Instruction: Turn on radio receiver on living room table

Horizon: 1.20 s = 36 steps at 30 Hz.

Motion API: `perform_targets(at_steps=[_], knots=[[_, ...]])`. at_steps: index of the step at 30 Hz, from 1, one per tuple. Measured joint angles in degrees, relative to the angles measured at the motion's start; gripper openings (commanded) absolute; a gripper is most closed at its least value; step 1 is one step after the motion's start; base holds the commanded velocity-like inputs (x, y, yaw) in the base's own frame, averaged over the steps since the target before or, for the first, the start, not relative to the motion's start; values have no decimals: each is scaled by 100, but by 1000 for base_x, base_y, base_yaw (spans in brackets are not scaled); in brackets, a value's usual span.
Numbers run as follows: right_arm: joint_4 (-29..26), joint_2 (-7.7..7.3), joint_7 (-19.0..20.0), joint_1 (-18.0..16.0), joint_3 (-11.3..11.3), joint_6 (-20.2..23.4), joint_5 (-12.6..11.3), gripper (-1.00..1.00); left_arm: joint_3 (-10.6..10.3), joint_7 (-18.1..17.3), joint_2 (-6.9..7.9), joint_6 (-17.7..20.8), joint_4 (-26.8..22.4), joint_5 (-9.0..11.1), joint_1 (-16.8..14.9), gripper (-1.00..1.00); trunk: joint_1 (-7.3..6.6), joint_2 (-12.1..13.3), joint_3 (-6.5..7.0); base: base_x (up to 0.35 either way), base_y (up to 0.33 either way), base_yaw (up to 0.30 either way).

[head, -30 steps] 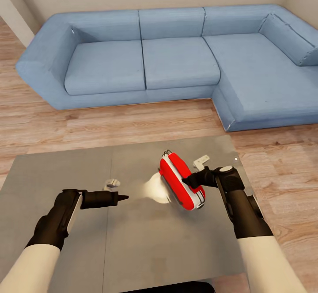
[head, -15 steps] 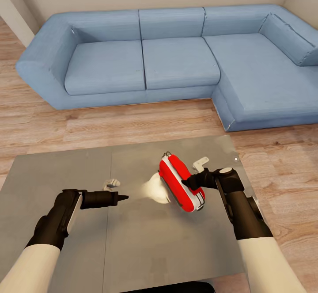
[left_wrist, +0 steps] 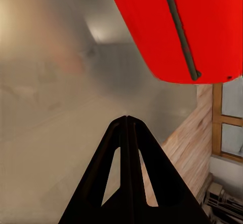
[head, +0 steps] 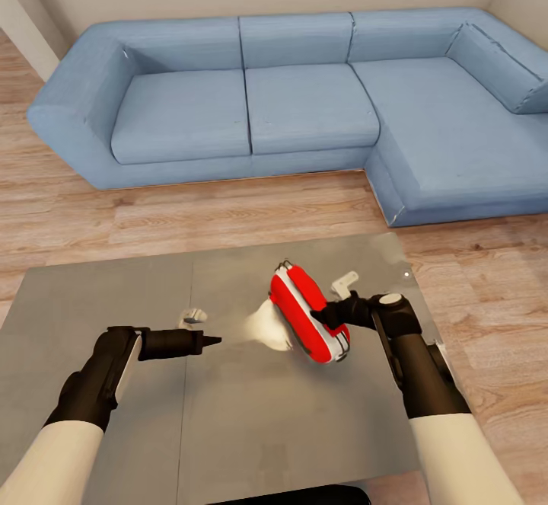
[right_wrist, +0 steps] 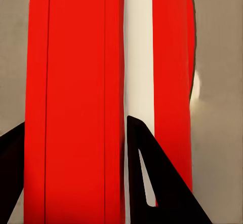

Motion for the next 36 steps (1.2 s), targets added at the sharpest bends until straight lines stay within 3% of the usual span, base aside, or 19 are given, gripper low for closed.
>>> perform_targets(at_steps=[1,9,36], knots=[[7,1,-98,127,-35,-97,-170,-100,0,-1,0,0,0,0,0,-100,0,0,0,0,0,0],[345,0,-507,173,-46,-514,-407,-100,0,-1,0,0,0,0,0,-100,0,0,0,0,0,0],[527,0,-650,174,-46,-571,-404,-100,0,-1,0,0,0,0,0,-100,0,0,0,0,0,0]])
